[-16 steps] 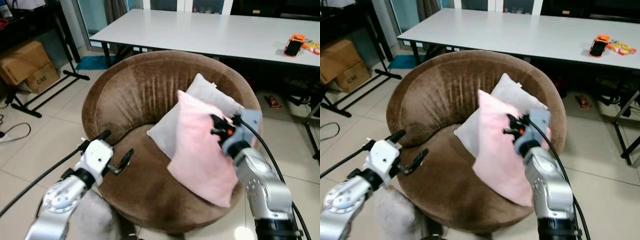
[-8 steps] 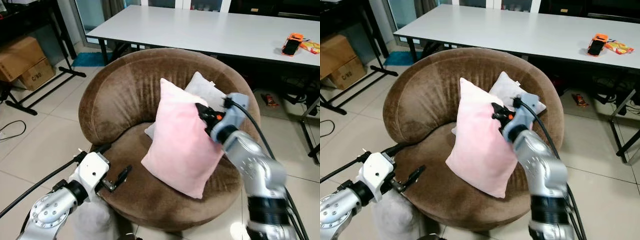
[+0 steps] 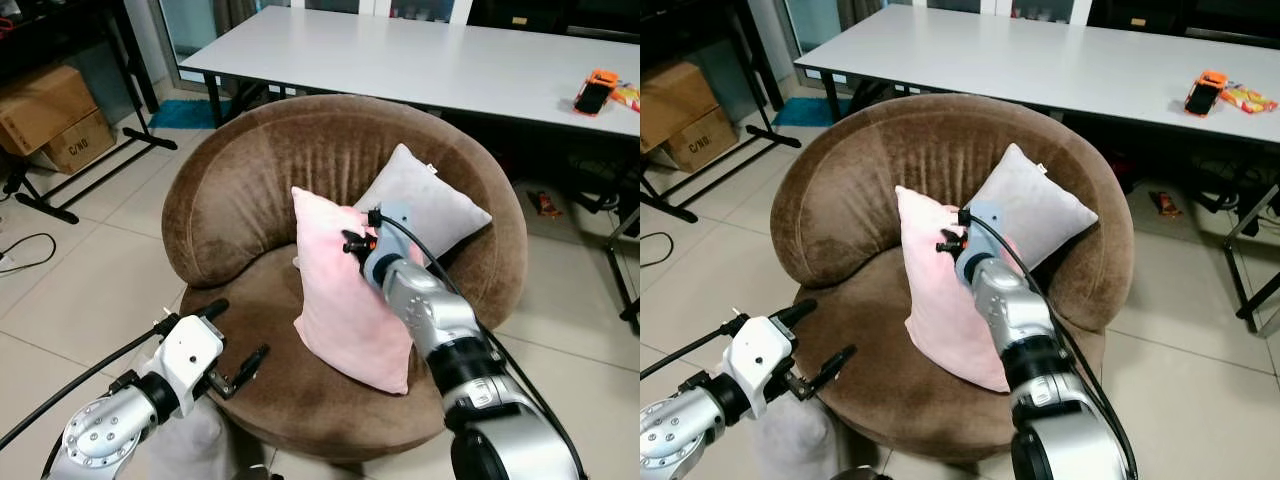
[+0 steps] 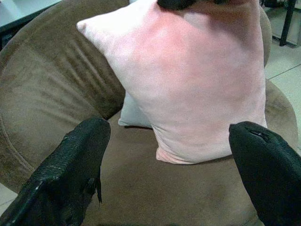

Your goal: Move the pillow to the sofa from floor

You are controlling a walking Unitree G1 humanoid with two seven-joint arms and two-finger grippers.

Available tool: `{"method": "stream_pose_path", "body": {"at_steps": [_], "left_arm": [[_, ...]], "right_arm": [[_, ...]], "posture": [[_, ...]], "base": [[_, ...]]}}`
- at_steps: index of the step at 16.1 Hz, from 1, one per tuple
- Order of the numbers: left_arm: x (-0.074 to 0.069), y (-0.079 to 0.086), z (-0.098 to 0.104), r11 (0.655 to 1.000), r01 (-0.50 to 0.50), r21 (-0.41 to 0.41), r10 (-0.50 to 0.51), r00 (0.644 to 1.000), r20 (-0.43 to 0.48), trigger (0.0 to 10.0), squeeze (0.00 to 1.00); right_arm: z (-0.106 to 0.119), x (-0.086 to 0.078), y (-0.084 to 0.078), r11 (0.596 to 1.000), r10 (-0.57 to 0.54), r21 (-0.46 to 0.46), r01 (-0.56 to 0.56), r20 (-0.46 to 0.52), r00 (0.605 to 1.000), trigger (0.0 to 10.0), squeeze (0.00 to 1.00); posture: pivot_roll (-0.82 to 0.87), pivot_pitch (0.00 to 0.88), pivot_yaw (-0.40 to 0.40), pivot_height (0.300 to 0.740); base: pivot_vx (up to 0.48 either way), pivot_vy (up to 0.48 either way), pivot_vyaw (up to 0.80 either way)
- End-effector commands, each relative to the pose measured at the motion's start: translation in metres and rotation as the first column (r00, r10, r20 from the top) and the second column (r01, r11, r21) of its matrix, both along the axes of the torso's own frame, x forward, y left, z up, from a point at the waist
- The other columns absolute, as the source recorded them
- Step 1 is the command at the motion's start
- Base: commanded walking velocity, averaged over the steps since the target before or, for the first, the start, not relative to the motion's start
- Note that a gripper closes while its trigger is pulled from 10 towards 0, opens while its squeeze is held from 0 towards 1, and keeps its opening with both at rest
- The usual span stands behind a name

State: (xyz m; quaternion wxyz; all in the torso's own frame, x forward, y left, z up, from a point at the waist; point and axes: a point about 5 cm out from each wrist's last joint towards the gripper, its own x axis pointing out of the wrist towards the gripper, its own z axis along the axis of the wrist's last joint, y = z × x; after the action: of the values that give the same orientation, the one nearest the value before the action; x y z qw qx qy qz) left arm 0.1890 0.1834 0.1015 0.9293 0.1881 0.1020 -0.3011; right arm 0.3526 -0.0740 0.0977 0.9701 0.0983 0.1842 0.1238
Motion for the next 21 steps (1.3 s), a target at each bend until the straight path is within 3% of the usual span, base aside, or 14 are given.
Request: {"method": "stream_pose_path", "body": {"at_steps": [1,5,7,9,10,11,12,13,15,16,18,20,21], "left_arm": [[-0.001,-0.001,0.004,1.000,0.014,0.006,-0.014,1.000,0.007,10.0,0.00],[0.000,-0.001,0.005,1.000,-0.003,0.006,0.003,1.000,0.020,10.0,0.00],[0.007,-0.001,0.007,1.000,-0.007,0.007,0.006,0.999,0.037,10.0,0.00],[0.008,-0.002,0.007,1.000,-0.007,0.007,0.006,0.999,0.040,10.0,0.00],[0.009,-0.002,0.008,1.000,-0.009,0.012,0.008,0.999,0.048,10.0,0.00],[0.007,0.000,0.008,1.000,-0.020,0.013,0.020,0.999,0.048,10.0,0.00],[0.006,0.001,0.007,1.000,-0.026,0.018,0.025,0.999,0.044,10.0,0.00],[0.005,0.002,0.004,0.999,-0.034,0.029,0.033,0.999,0.038,10.0,0.00],[0.005,0.001,0.002,0.999,-0.039,0.033,0.037,0.998,0.041,10.0,0.00],[0.006,0.001,0.003,0.999,-0.044,0.032,0.042,0.998,0.047,10.0,0.00],[0.011,0.007,0.001,0.982,-0.186,0.016,0.184,0.979,0.084,10.0,0.00],[0.010,0.008,0.004,0.942,-0.329,-0.066,0.335,0.935,0.117,10.0,0.00],[0.008,0.008,0.004,0.932,-0.356,-0.068,0.362,0.923,0.130,10.0,0.00]], "right_arm": [[0.003,0.003,-0.002,1.000,-0.025,-0.012,0.025,0.025,0.999,10.0,1.00],[0.025,0.017,-0.033,0.985,-0.171,0.065,0.162,0.174,0.970,10.0,1.00],[0.042,0.023,-0.056,0.972,-0.235,0.090,0.218,0.283,0.930,10.0,1.00],[0.044,0.023,-0.061,0.971,-0.237,0.076,0.225,0.305,0.922,10.0,1.00],[0.053,0.018,-0.072,0.981,-0.194,0.064,0.183,0.361,0.912,10.0,1.00],[0.059,0.001,-0.077,0.999,-0.040,0.029,0.030,0.401,0.915,10.0,0.56],[0.061,-0.009,-0.079,0.999,0.039,-0.007,-0.040,0.412,0.910,10.0,0.00],[0.057,-0.029,-0.083,0.980,0.197,-0.096,-0.173,0.397,0.896,10.0,0.00],[0.048,-0.050,-0.096,0.949,0.305,-0.195,-0.249,0.353,0.884,10.0,0.00],[0.046,-0.055,-0.100,0.948,0.305,-0.195,-0.251,0.339,0.890,10.0,0.00],[0.036,-0.076,-0.111,0.967,0.214,-0.201,-0.159,0.288,0.933,10.0,0.00],[0.019,-0.099,-0.112,0.990,0.016,-0.142,0.018,0.239,0.971,10.0,0.00],[0.014,-0.107,-0.106,0.989,0.027,-0.147,0.008,0.230,0.973,10.0,0.00]], "posture": [[-0.01,0.000,-0.011,0.740],[-0.01,0.000,-0.010,0.740],[-0.02,0.000,0.006,0.740],[-0.03,0.000,0.010,0.740],[-0.02,0.000,0.000,0.740],[-0.02,0.000,-0.003,0.740],[-0.02,0.000,-0.003,0.740],[-0.02,0.000,-0.002,0.740],[-0.03,0.000,0.002,0.740],[-0.03,0.000,0.003,0.740],[-0.04,0.000,-0.004,0.740],[-0.03,0.000,-0.015,0.740],[-0.03,0.000,-0.015,0.740]], "base": [[0.000,0.000,0.00],[0.000,0.000,0.00],[0.000,0.000,0.00],[0.000,0.000,0.00],[0.000,0.000,0.00],[0.000,0.000,0.00],[0.000,0.000,0.00],[0.000,0.000,0.00],[0.000,0.000,0.00],[0.000,0.000,0.00],[0.000,0.000,0.00],[0.000,0.000,0.00],[0.000,0.000,0.00]]}}
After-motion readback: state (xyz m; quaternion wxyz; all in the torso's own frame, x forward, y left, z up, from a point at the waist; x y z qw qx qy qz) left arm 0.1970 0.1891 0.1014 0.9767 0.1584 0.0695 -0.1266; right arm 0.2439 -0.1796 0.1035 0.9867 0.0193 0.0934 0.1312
